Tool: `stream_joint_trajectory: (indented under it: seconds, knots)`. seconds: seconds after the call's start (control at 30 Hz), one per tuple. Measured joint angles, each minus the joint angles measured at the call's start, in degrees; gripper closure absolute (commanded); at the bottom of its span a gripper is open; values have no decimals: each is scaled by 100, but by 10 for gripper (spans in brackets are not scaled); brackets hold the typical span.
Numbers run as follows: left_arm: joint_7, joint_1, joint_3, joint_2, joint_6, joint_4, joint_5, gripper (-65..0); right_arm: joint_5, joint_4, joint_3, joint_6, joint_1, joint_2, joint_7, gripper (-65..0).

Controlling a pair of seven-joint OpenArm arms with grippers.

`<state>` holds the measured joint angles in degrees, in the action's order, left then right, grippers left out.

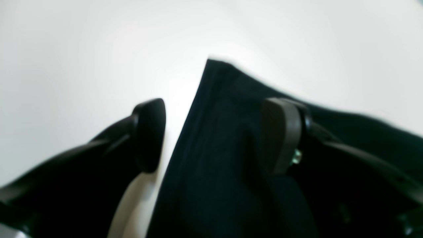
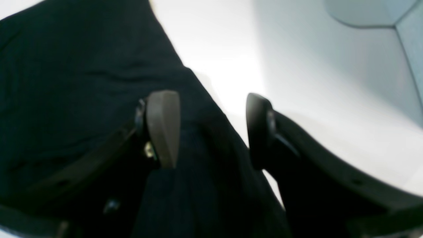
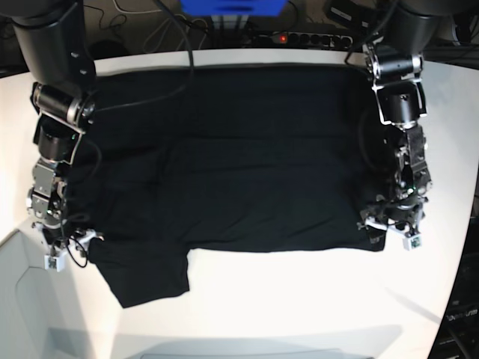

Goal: Fold the T-shirt properly
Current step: 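Grasp the hem corners with both grippers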

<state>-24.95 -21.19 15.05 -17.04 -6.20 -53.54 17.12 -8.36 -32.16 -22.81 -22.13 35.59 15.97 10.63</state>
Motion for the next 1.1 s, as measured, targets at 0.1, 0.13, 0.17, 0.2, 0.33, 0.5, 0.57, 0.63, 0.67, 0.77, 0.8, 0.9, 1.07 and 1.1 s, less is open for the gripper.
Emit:
stream_joint_trajectory:
  seconds: [0.1, 0.13, 0.17, 0.2, 0.33, 0.5, 0.57, 0.63, 0.67, 0.77, 0.8, 0.9, 1.07, 1.1]
  knots:
    - [173, -90, -177, 11, -7, 264, 0, -433, 4, 302, 0, 13, -2, -20, -35, -326]
    - [223, -129, -212, 9, -7, 348, 20, -433, 20, 400, 0, 22, -7, -28, -258, -326]
    - [286, -144, -229, 7, -2, 400, 22, -433, 22, 481, 0, 31, -2, -22, -343, -326]
    - [365, -153, -278, -4, -2, 433, 20, -433, 24, 588, 0, 35, 20, -4, -474, -326]
    - [424, -181, -470, 9, 0, 608, 7, -433, 85, 951, 0, 35, 68, 70, -850, -326]
    - [426, -424, -470, -4, 15, 979, 7, -433, 87, 1058, 0, 35, 90, 103, -977, -326]
    - [533, -601, -476, -7, 15, 1226, 7, -433, 87, 1058, 0, 35, 90, 103, -979, -325]
    - [774, -723, -476, -13, 13, 1484, 9, -433, 87, 1058, 0, 35, 90, 101, -970, -324]
    - [857, -758, -476, -13, 15, 1633, 7, -433, 90, 1058, 0, 35, 90, 103, -966, -323]
    - [1088, -822, -479, -15, 2, 1882, 4, -433, 90, 1045, 0, 35, 55, 103, -992, -323]
    - [1069, -855, -476, -15, 2, 1923, 2, -433, 116, 1040, 0, 35, 26, 105, -1043, -322]
    - [1152, -863, -476, 0, -2, 1954, 2, -432, 118, 1036, 0, 35, 9, 105, -1069, -321]
    - [1191, -866, -929, -15, 22, 1954, -282, -429, 122, 1038, 0, 35, 7, 105, -1071, -315]
    - [1213, -868, -1034, -7, 20, 1954, -282, -422, 122, 1038, 0, 35, 7, 105, -1069, -302]
